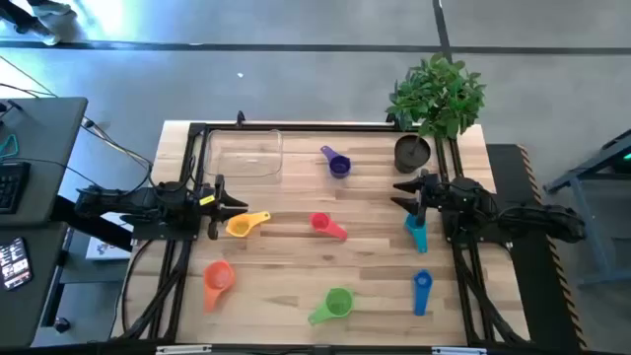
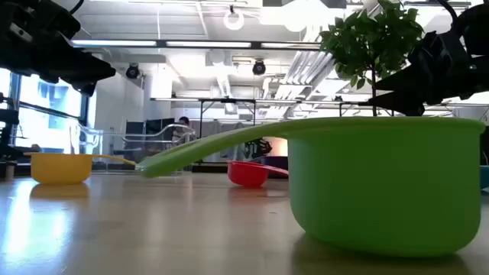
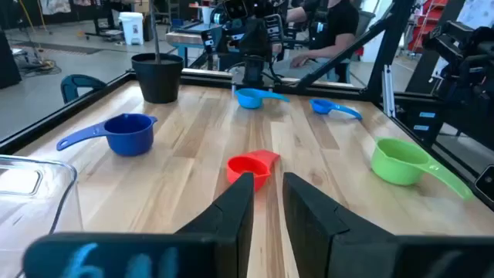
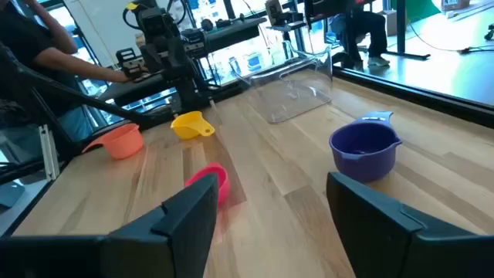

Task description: Nest measuring cups in basket

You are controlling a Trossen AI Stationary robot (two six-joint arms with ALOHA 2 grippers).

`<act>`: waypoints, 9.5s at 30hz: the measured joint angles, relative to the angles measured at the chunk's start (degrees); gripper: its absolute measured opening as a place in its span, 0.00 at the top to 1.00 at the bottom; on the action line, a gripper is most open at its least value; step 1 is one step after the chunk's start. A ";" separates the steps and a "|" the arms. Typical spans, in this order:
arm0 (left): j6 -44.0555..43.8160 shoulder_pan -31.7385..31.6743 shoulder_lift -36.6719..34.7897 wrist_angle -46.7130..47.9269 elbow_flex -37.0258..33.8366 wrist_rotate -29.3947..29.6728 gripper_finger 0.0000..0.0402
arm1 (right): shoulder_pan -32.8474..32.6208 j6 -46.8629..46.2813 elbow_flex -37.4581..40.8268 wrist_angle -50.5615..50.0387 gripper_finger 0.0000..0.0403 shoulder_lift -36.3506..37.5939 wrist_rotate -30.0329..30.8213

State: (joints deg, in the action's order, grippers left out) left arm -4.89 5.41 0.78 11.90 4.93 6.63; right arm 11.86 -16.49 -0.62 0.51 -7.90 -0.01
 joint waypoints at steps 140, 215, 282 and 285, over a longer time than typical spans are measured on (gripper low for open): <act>-44.93 0.63 33.36 49.41 47.73 -9.58 0.85 | 0.00 0.00 0.01 0.02 0.42 0.00 0.01; -62.41 34.14 64.35 56.82 47.38 -14.21 0.65 | 0.00 0.00 0.00 0.04 0.42 0.00 0.02; -62.42 33.51 88.63 53.33 47.41 -10.99 0.96 | 0.00 0.00 0.01 0.03 0.42 -0.02 0.02; -62.12 33.51 88.53 53.25 47.47 -11.04 0.97 | 0.00 0.00 0.01 0.04 0.42 -0.01 0.02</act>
State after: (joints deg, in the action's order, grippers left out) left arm -67.00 38.92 89.31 65.15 52.40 -4.40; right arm 11.86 -16.49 -0.62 0.56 -7.91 0.01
